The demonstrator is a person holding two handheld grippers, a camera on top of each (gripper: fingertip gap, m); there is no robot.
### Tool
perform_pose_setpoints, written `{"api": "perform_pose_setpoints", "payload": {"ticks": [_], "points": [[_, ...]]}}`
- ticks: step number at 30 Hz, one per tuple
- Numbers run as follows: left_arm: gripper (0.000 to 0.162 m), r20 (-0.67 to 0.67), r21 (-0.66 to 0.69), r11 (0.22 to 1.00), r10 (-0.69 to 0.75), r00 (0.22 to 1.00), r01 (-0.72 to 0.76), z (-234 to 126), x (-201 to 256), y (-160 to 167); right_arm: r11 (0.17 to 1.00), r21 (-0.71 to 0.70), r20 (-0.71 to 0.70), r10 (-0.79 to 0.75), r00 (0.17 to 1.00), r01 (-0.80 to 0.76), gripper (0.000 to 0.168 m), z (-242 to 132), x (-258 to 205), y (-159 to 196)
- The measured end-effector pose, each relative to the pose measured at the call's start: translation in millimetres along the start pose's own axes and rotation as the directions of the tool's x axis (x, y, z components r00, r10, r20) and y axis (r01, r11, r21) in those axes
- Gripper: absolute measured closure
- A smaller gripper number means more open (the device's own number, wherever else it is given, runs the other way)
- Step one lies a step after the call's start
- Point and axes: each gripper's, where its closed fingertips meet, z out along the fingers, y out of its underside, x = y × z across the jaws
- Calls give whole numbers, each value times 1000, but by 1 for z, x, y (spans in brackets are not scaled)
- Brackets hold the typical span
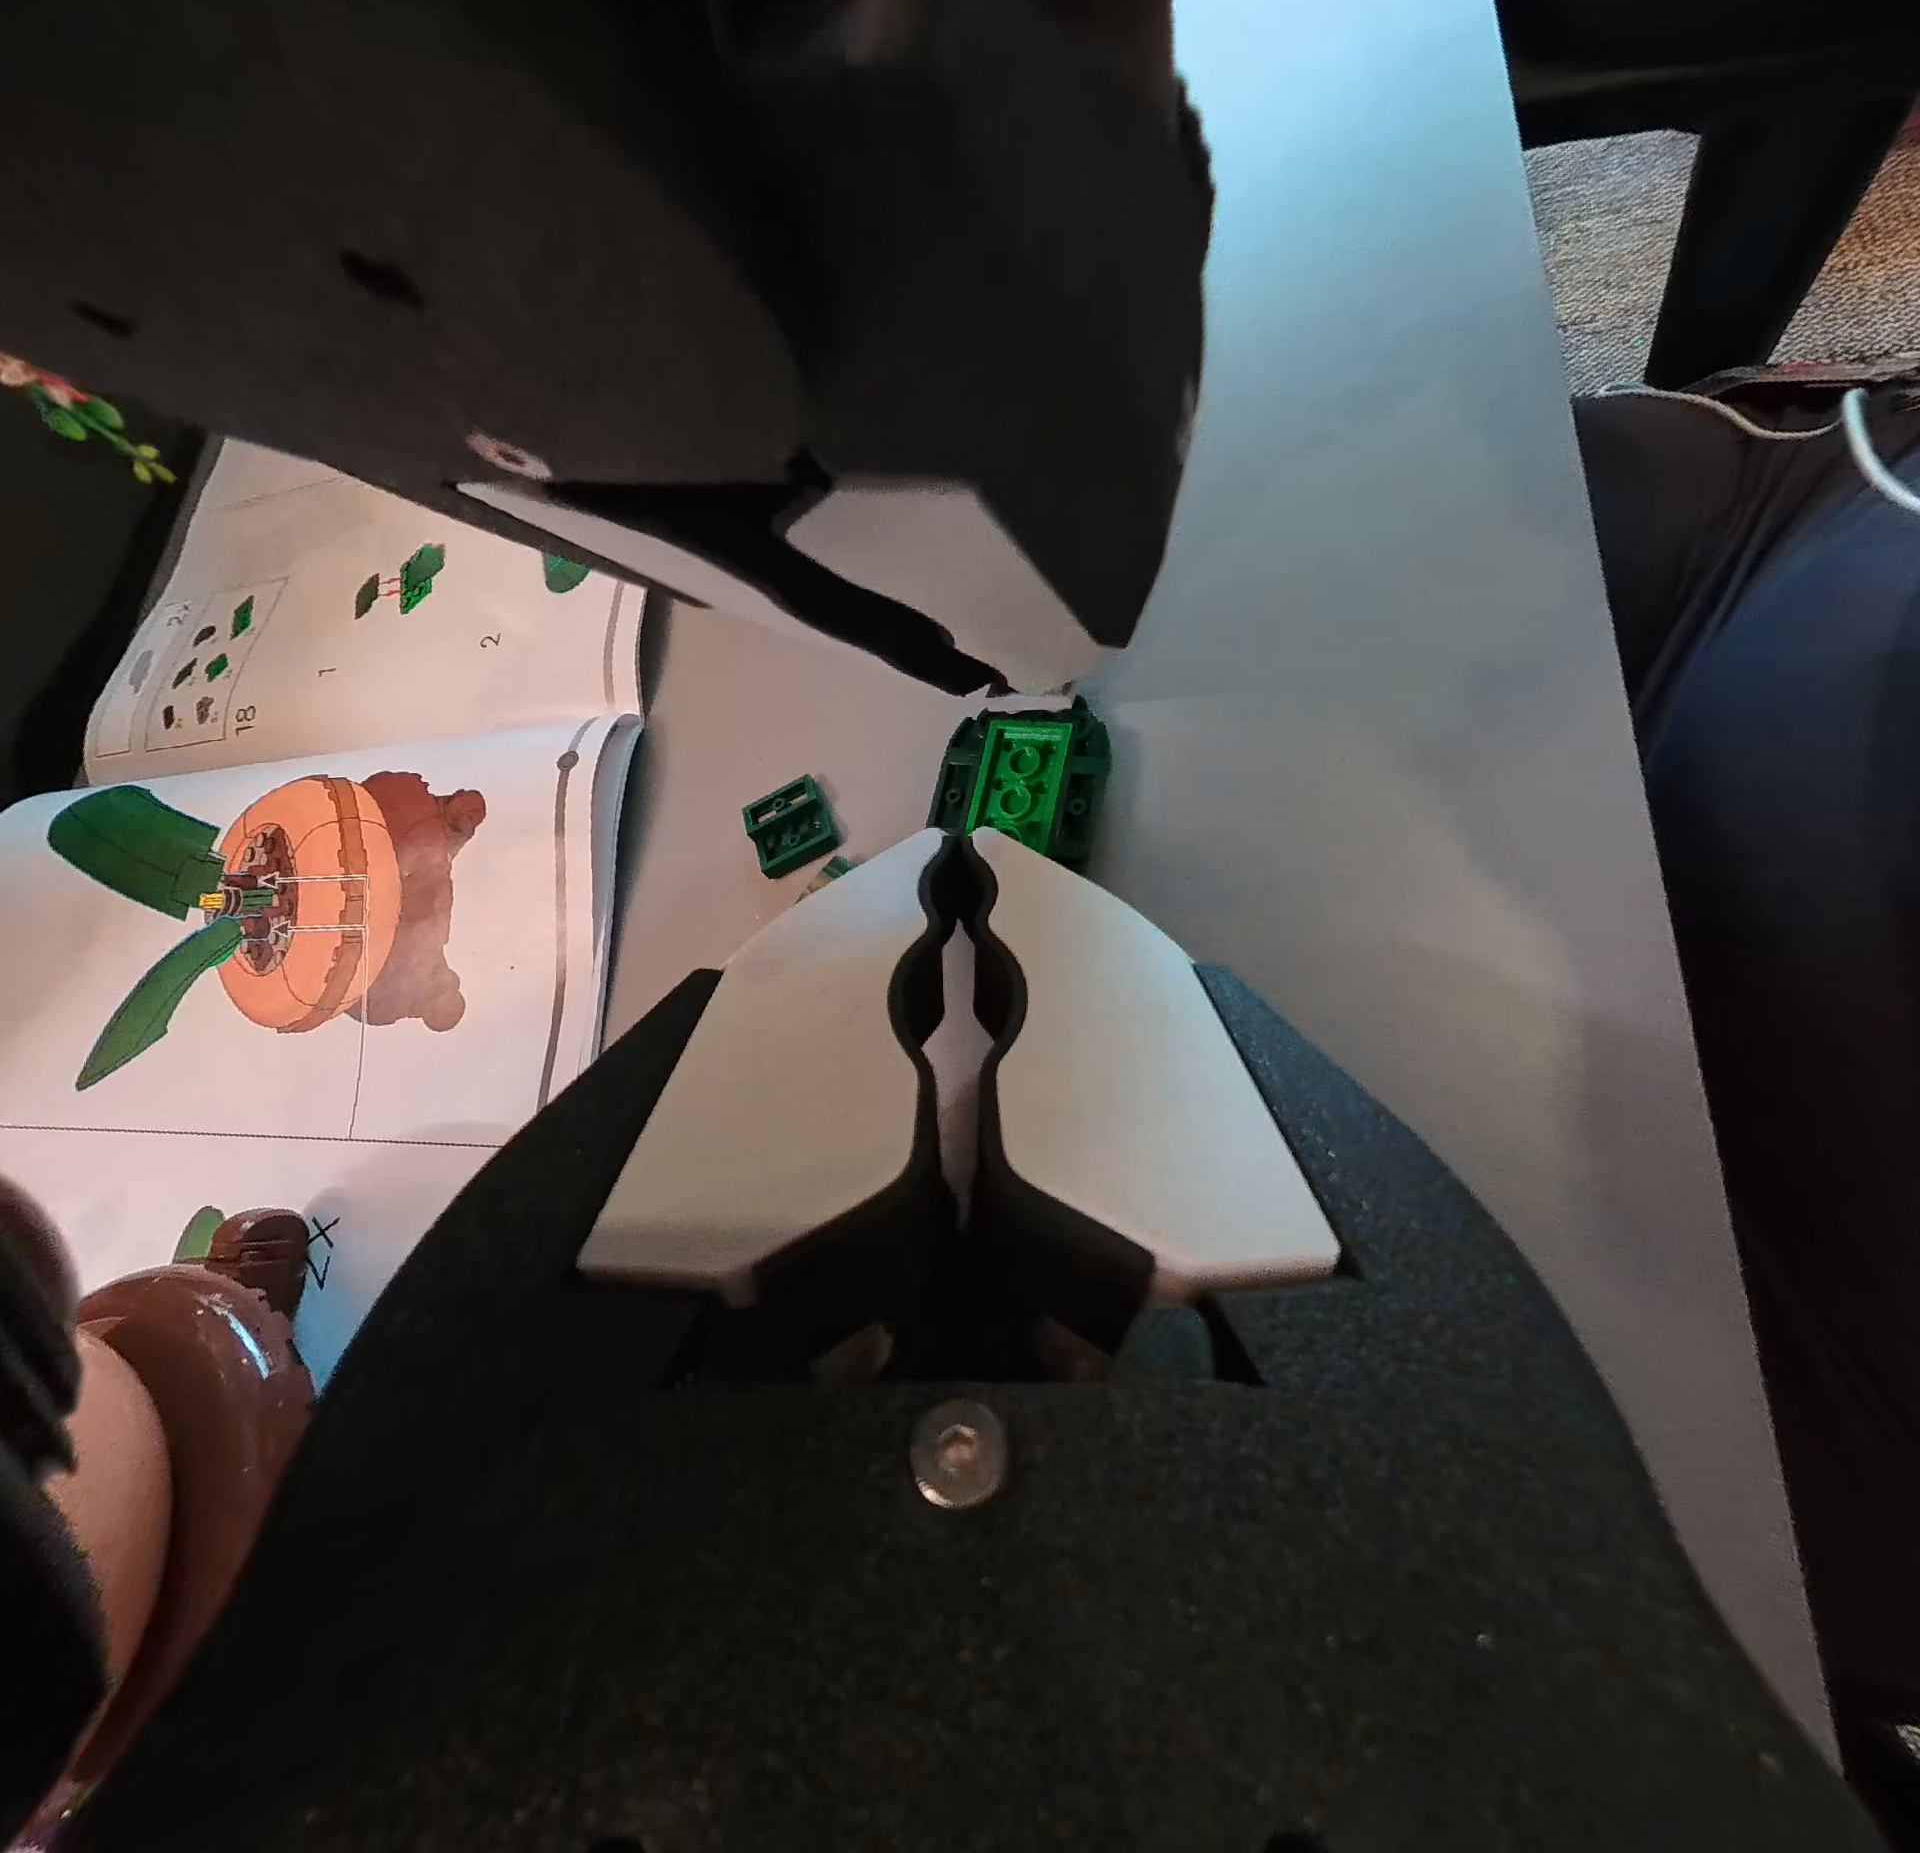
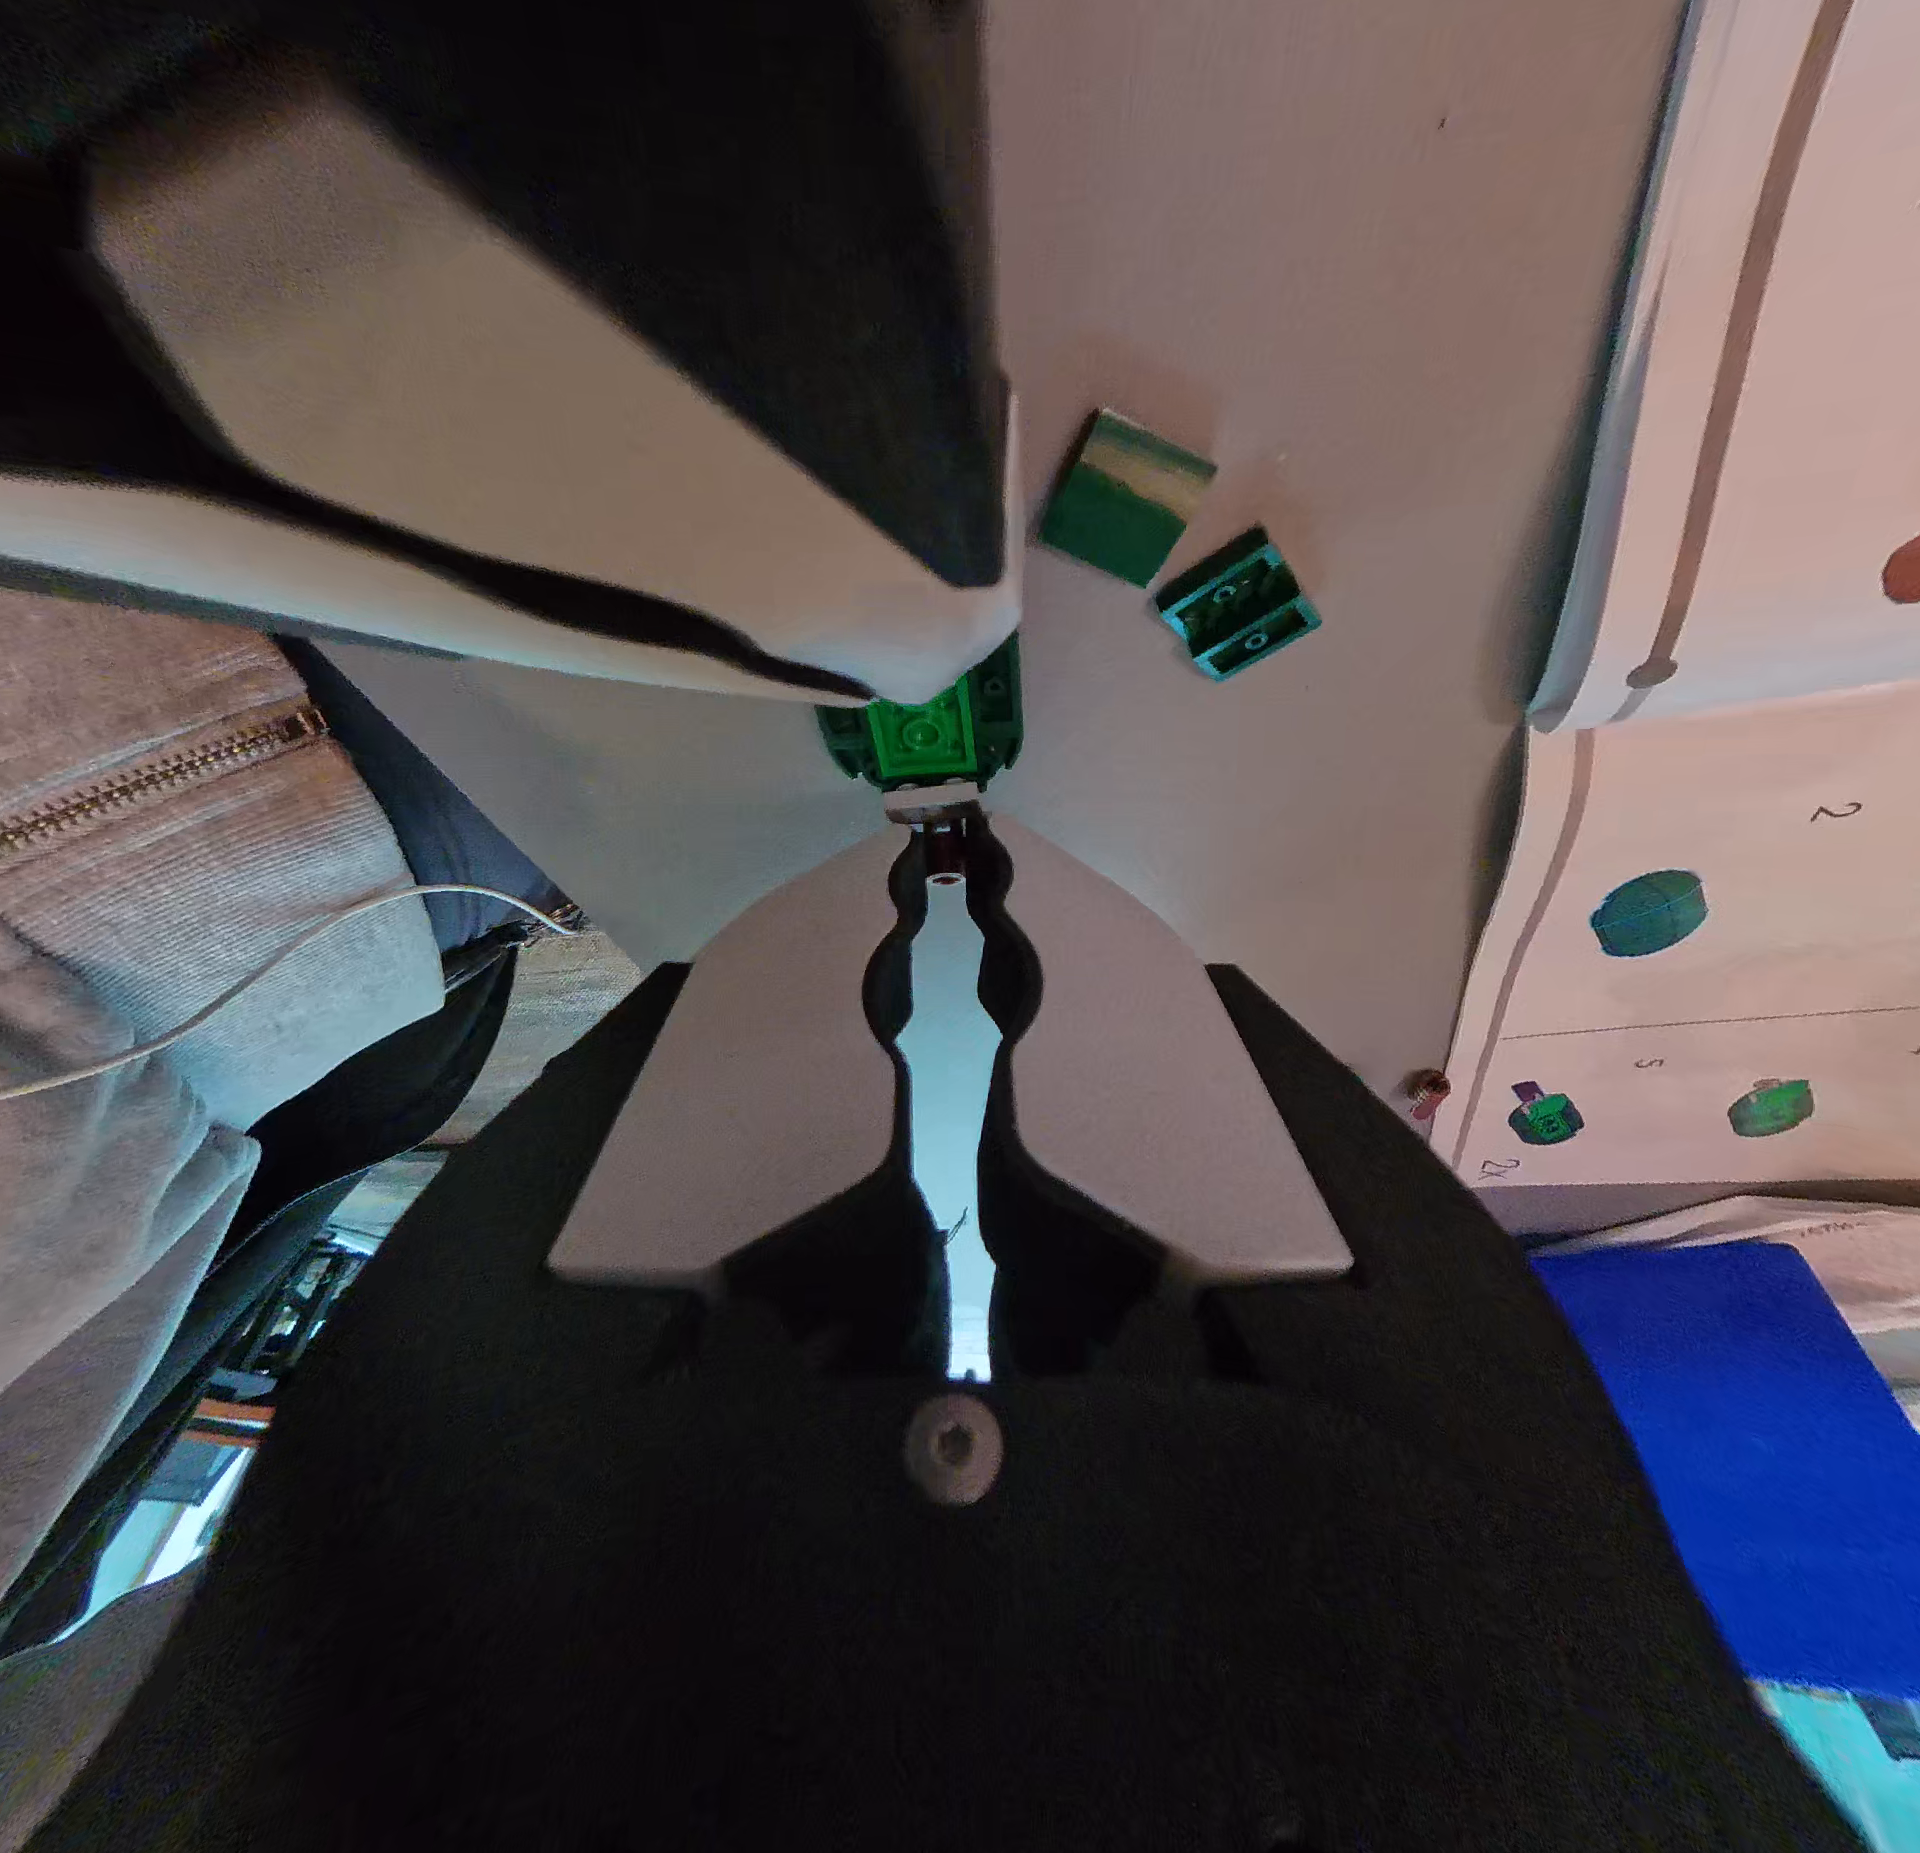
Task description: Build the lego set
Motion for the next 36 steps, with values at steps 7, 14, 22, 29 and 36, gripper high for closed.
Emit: {"api": "perform_pose_setpoints", "payload": {"ticks": [7, 14, 22, 29, 36], "points": [[162, 22, -1, 1000, 19, 1000, -19, -1, 0, 0, 1000, 4, -8, 31, 999, -31, 161, 0, 1, 1], [162, 9, 20, 1000, -9, 1000, 8, -2, 0, -4, 995, -33, -36, 88, 995, -89, 161, 2, -1, -1], [162, 14, 21, 1000, -7, 1000, 6, -1, 0, -4, 991, -53, -52, 119, 992, -122, 161, 2, -1, 0], [162, -19, 52, 998, -41, 999, 41, -5, 0, -7, 986, -111, -24, 123, 992, -125, 161, 1, -1, -2], [162, -16, 54, 998, -39, 999, 40, -5, -1, -7, 987, -114, -20, 113, 993, -114, 161, 1, -1, -2]]}}
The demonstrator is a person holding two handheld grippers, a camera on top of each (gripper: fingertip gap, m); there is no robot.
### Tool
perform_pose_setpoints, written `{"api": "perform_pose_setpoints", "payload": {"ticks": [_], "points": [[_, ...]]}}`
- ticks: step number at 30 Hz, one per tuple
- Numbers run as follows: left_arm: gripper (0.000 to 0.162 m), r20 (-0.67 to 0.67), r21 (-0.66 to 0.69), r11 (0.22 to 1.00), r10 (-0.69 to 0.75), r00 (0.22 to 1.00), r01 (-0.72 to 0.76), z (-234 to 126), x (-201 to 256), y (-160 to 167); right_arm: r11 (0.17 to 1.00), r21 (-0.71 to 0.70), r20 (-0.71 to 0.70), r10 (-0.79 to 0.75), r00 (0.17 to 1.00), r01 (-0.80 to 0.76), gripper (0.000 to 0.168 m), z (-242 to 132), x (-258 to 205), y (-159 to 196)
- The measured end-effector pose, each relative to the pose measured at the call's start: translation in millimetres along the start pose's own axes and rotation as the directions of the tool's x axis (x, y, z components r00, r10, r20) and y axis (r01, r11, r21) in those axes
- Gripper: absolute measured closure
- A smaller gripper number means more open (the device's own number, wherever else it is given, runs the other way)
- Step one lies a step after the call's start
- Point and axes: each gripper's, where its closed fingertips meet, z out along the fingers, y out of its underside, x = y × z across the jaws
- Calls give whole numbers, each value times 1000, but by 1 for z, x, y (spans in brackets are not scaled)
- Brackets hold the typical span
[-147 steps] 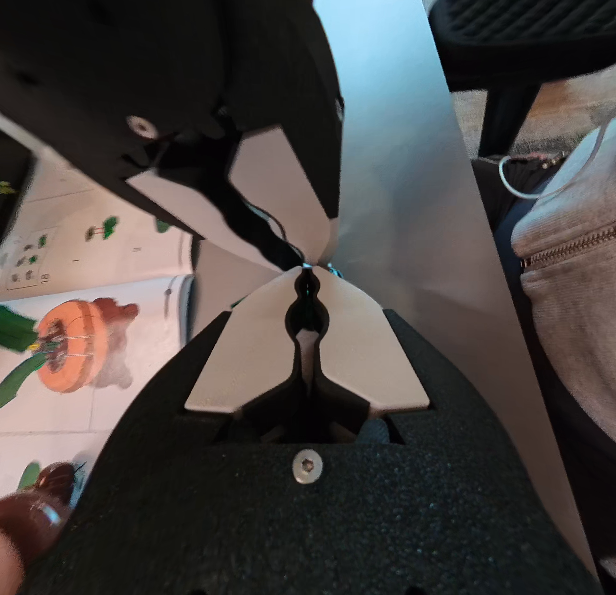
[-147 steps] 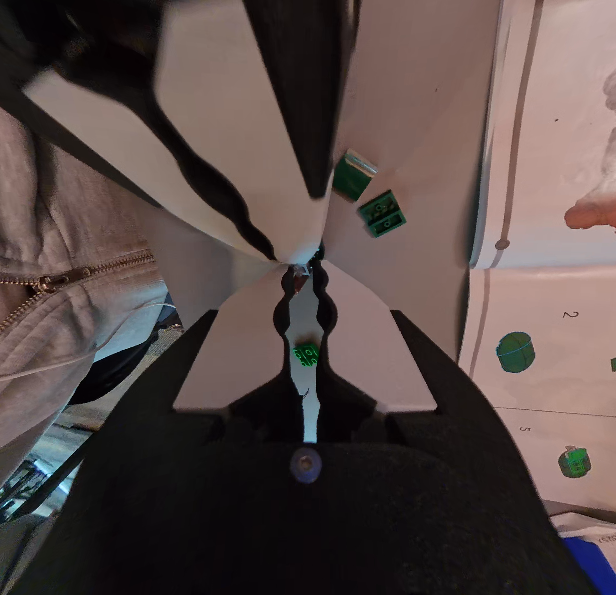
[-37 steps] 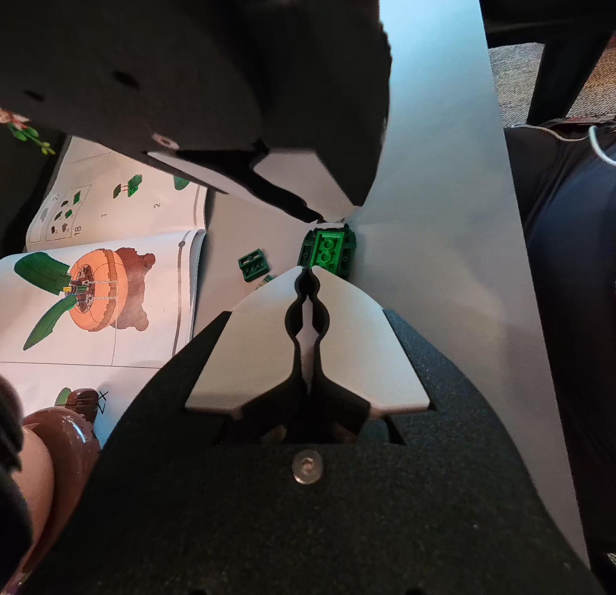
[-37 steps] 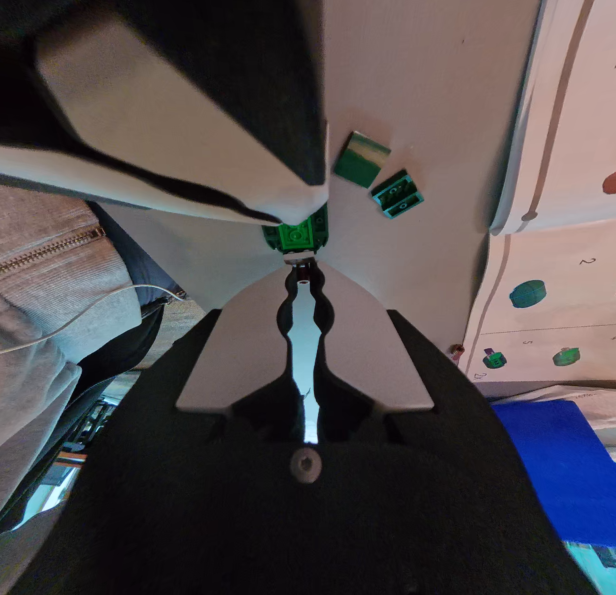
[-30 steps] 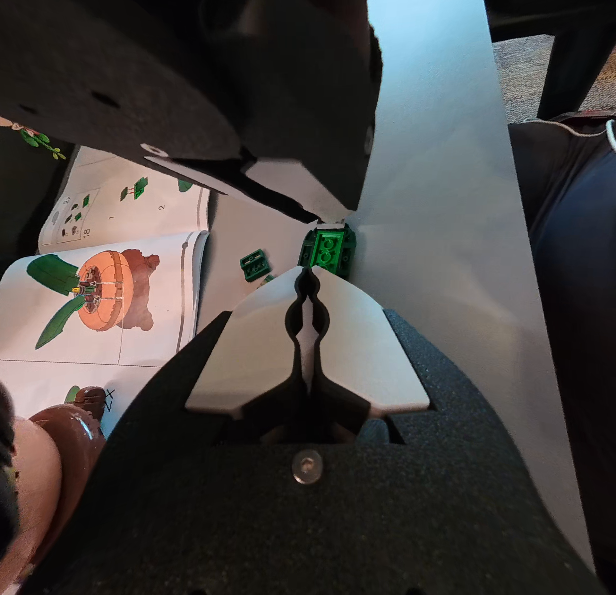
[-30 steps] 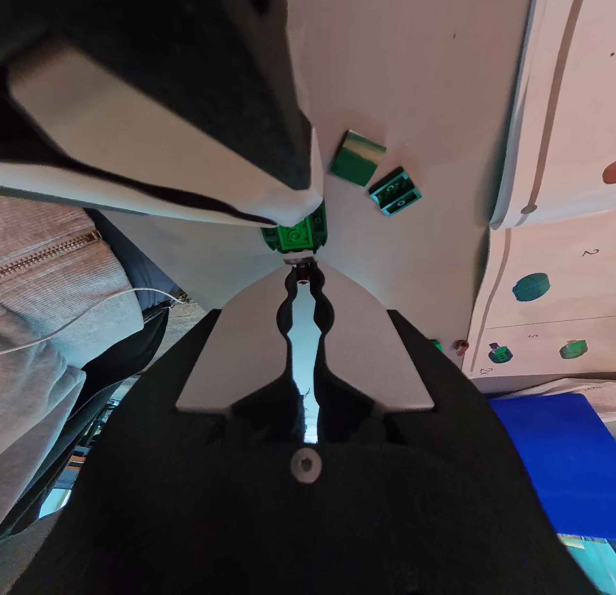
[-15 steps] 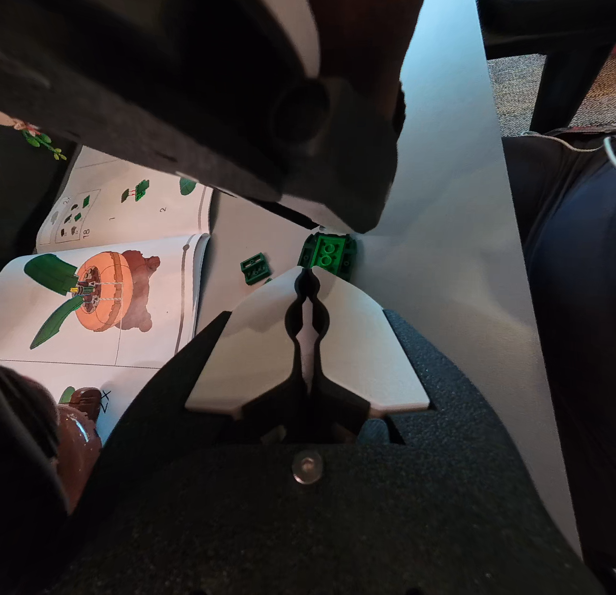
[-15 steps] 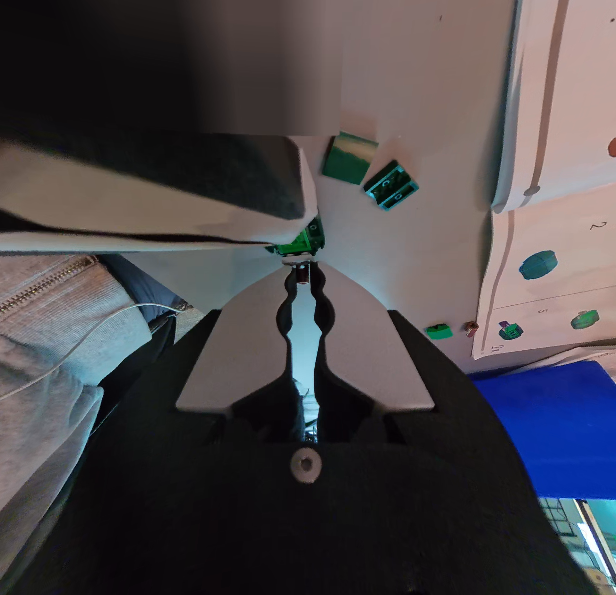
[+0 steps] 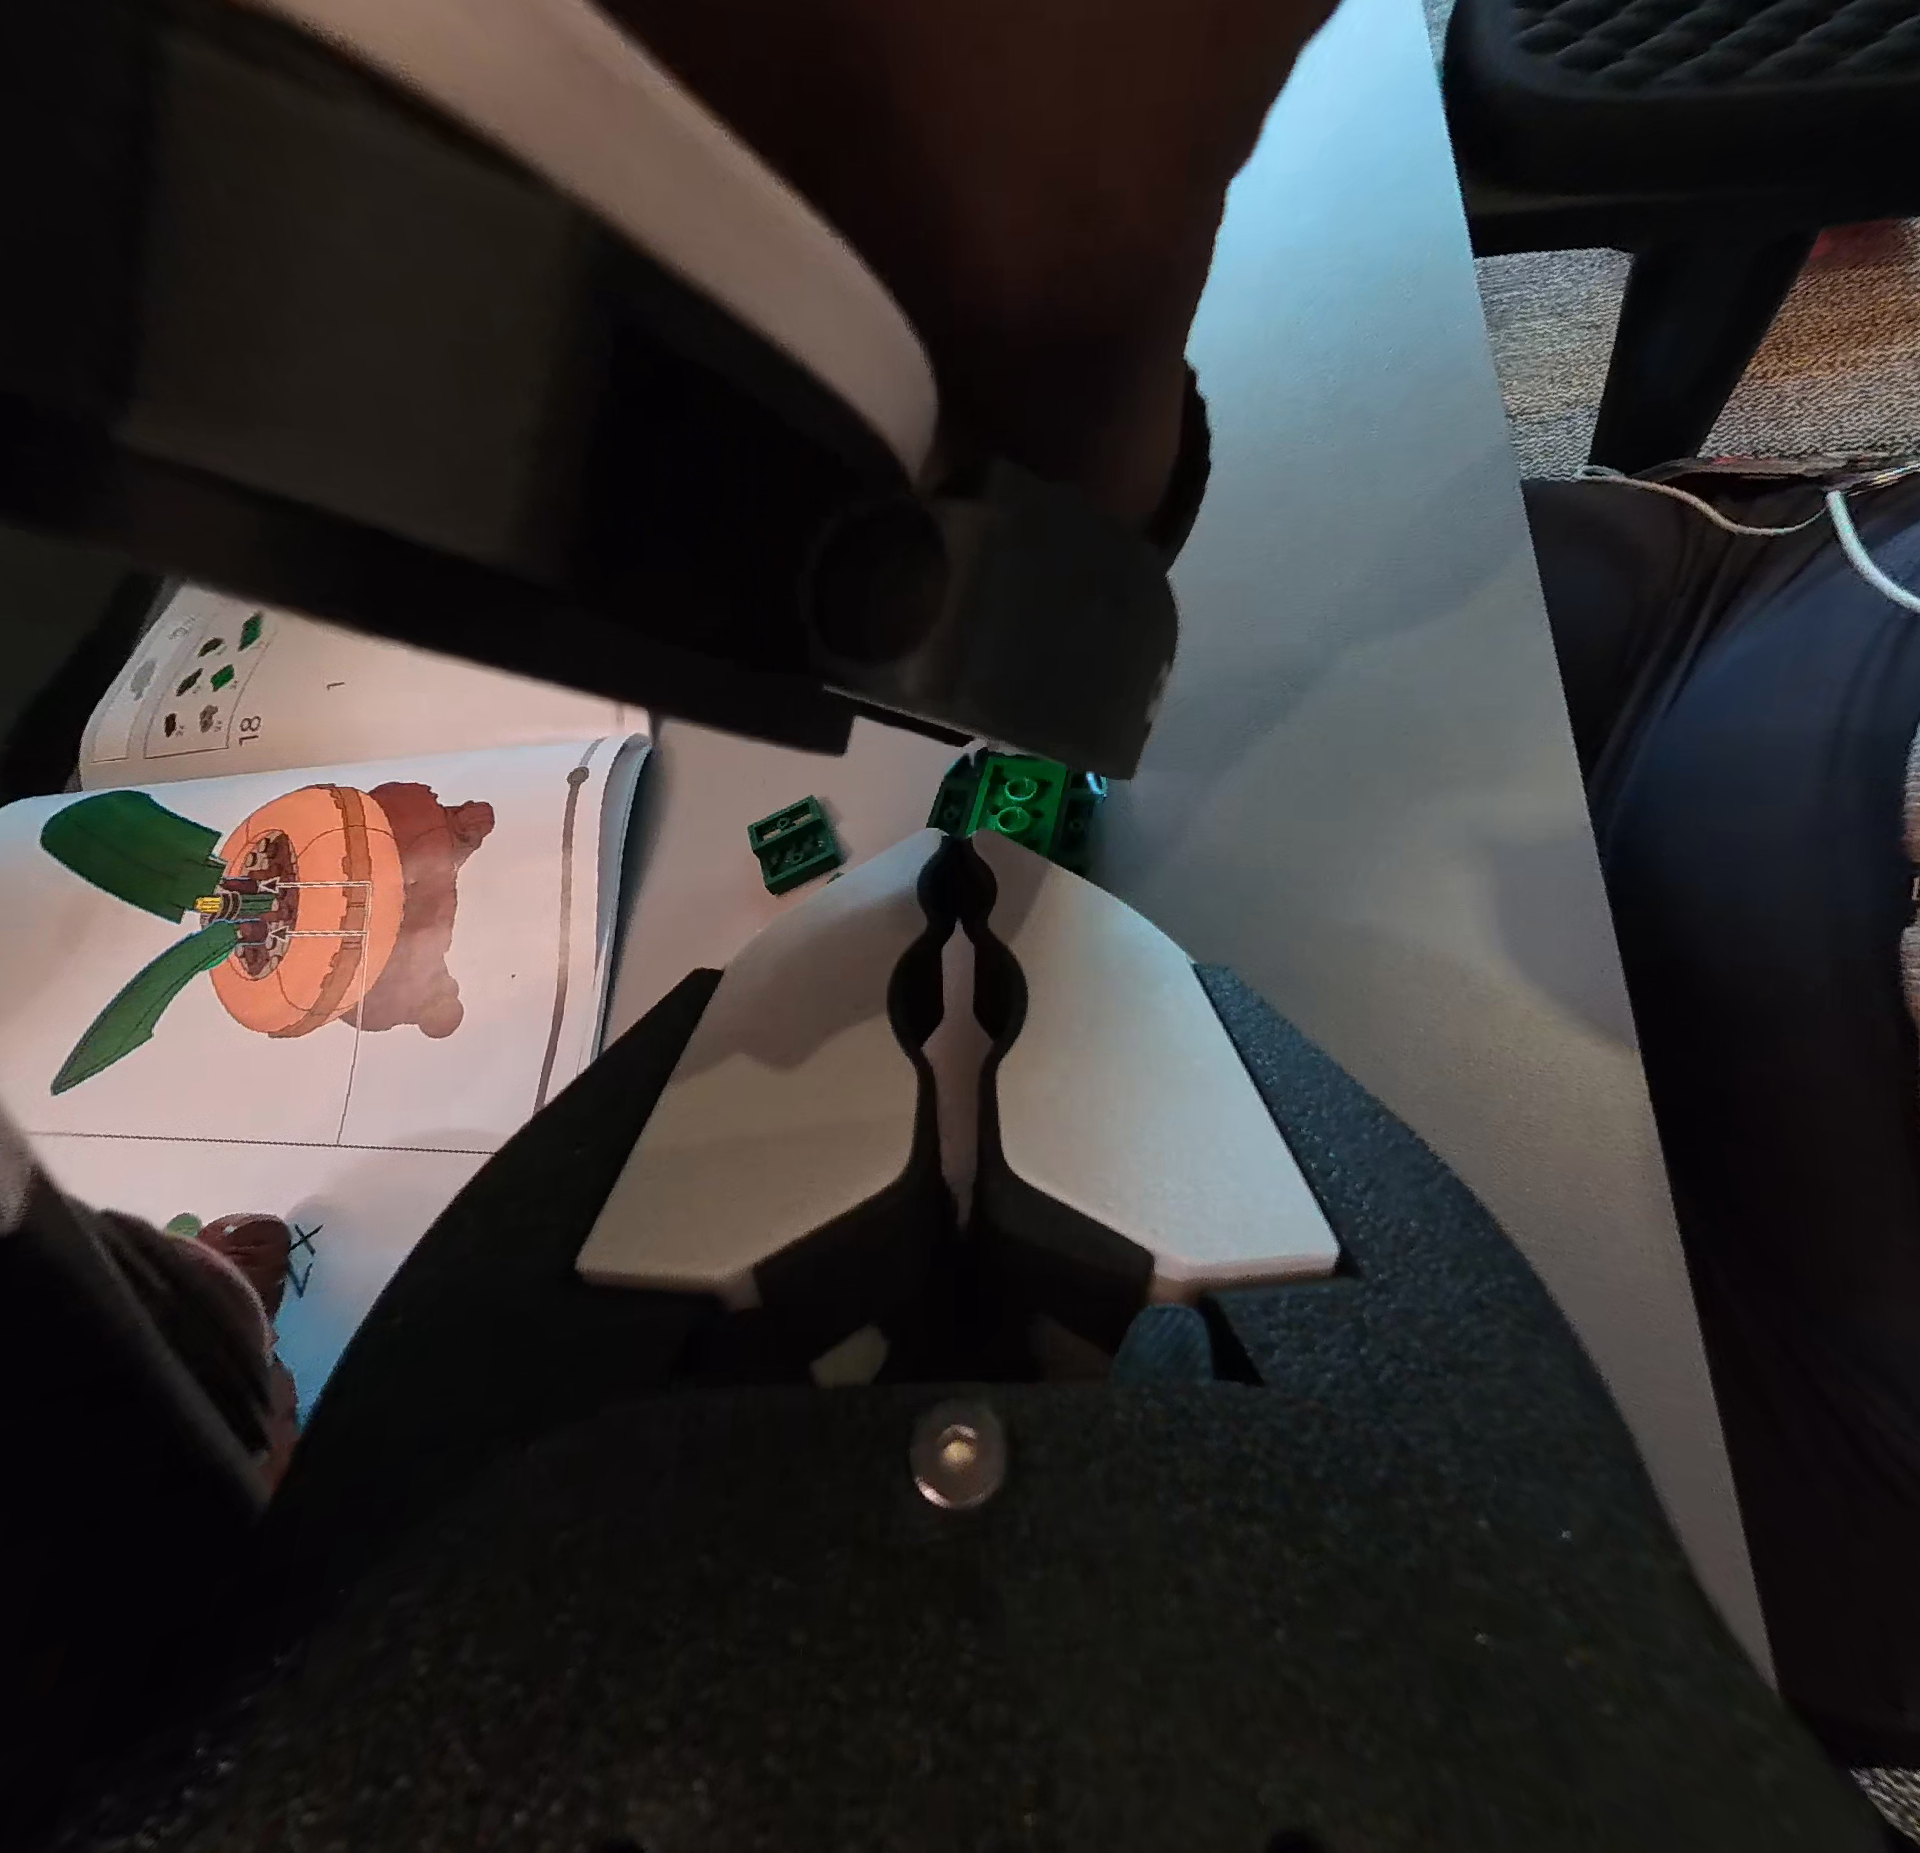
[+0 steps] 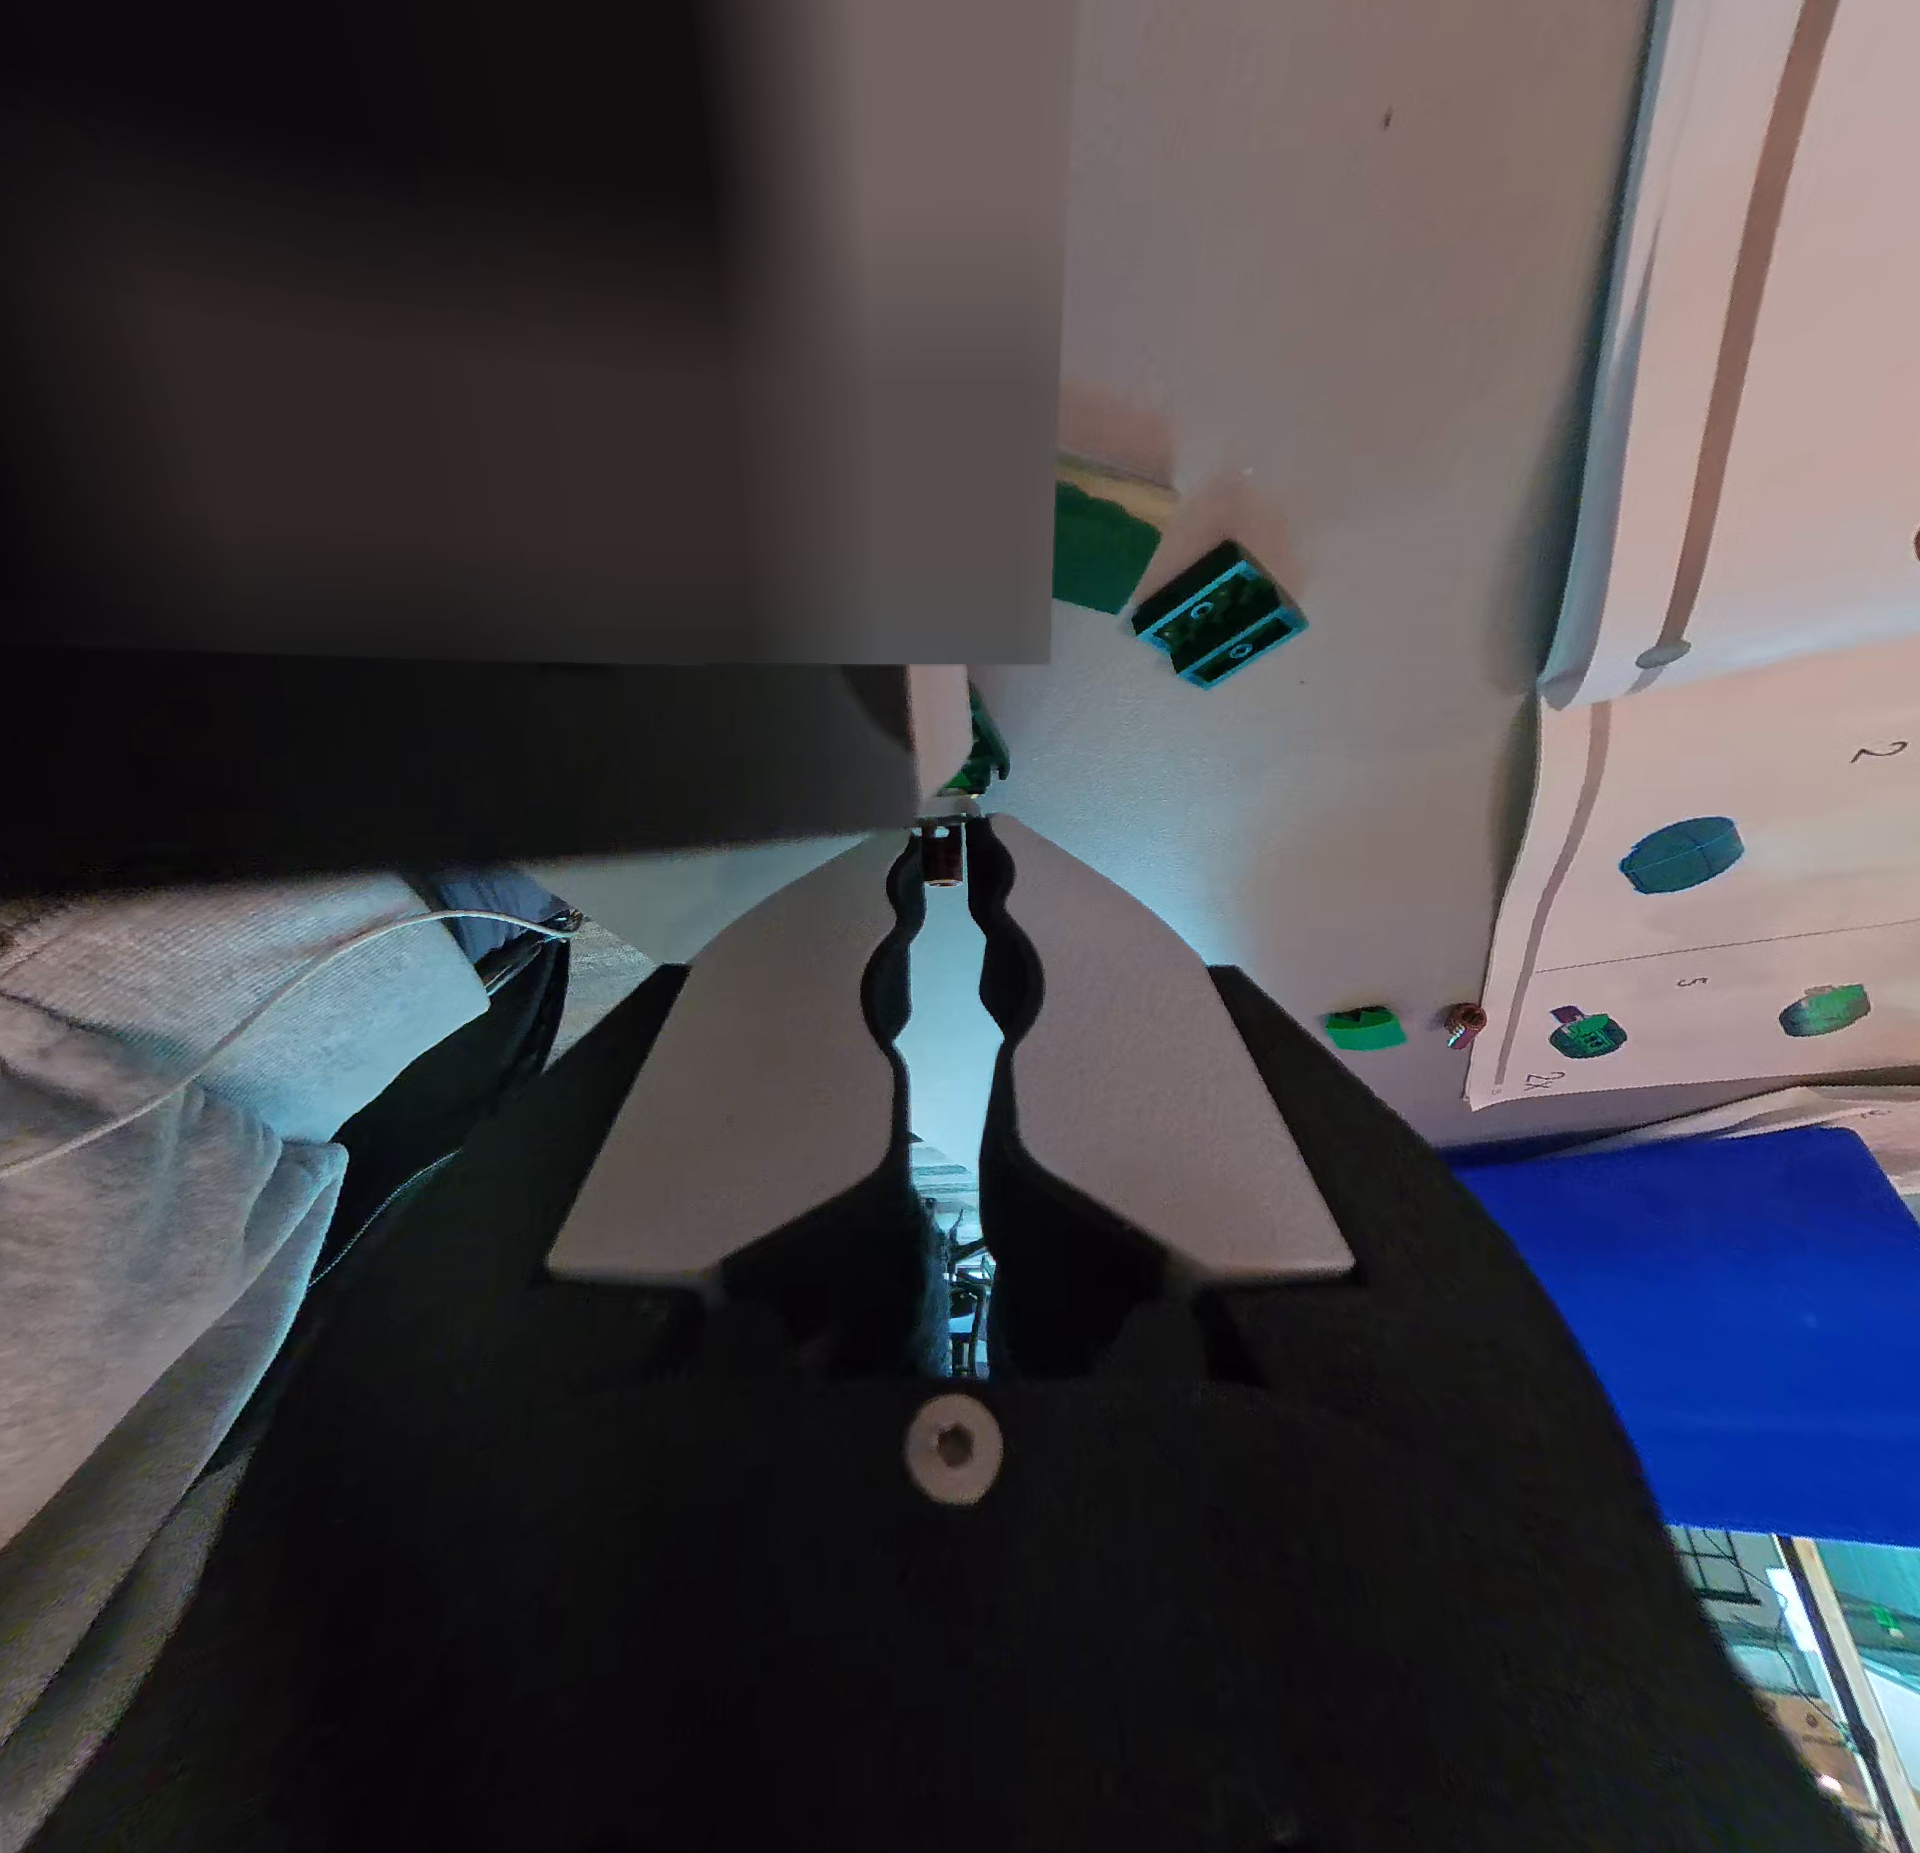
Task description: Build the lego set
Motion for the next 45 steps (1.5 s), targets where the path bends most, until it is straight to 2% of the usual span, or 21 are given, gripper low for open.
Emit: {"api": "perform_pose_setpoints", "payload": {"ticks": [11, 13, 17, 24, 27, 30, 33, 36, 38, 40, 42, 43, 45], "points": [[162, 1, 22, 1000, 15, 1000, -15, -2, 2, -3, 999, 46, -16, 13, 1000, -12, 161, -1, -1, -6], [162, -44, 55, 998, 34, 998, -32, -6, 7, -6, 999, 50, -12, 17, 1000, -16, 161, -3, -4, -13], [162, -193, 116, 993, 50, 980, -28, -20, 23, -6, 997, -68, -27, 29, 999, -31, 161, 2, 0, -3], [158, -159, -12, 995, 99, 982, -102, -28, 11, 27, 1000, -19, -5, 17, 1000, -17, 158, 2, -1, 0], [158, -175, 61, 997, 50, 983, -40, -39, 8, 19, 999, 41, -12, -21, 1000, 21, 149, 1, 1, 3], [159, -220, 303, 947, -44, 974, 111, -80, -3, -11, 975, 224, -17, -7, 1000, 10, 145, -4, 7, 0], [159, -194, 489, 850, -111, 975, 194, -127, -24, -27, 900, 435, -34, 27, 999, -10, 140, -11, 16, -1], [157, -94, 482, 858, -147, 985, 174, -141, -37, -15, 751, 658, -99, 17, 995, 53, 135, -25, 23, 1], [152, -24, 398, 905, -151, 988, 148, -131, -41, -2, 628, 770, -138, -11, 990, 115, 131, -31, 20, 3], [133, 24, 300, 946, -136, 990, 122, -112, -40, 5, 526, 835, -188, -7, 982, 164, 110, -33, 21, 6], [117, 3, 221, 969, -117, 993, 114, -87, -29, 5, 432, 878, -217, -23, 976, 205, 92, -33, 17, 8], [110, -5, 180, 978, -107, 994, 106, -74, -23, 5, 395, 895, -214, -22, 977, 205, 91, -32, 15, 10], [110, 19, 92, 994, -61, 998, 59, -48, -16, 8, 304, 936, -176, -34, 984, 178, 94, -33, 10, 10]]}}
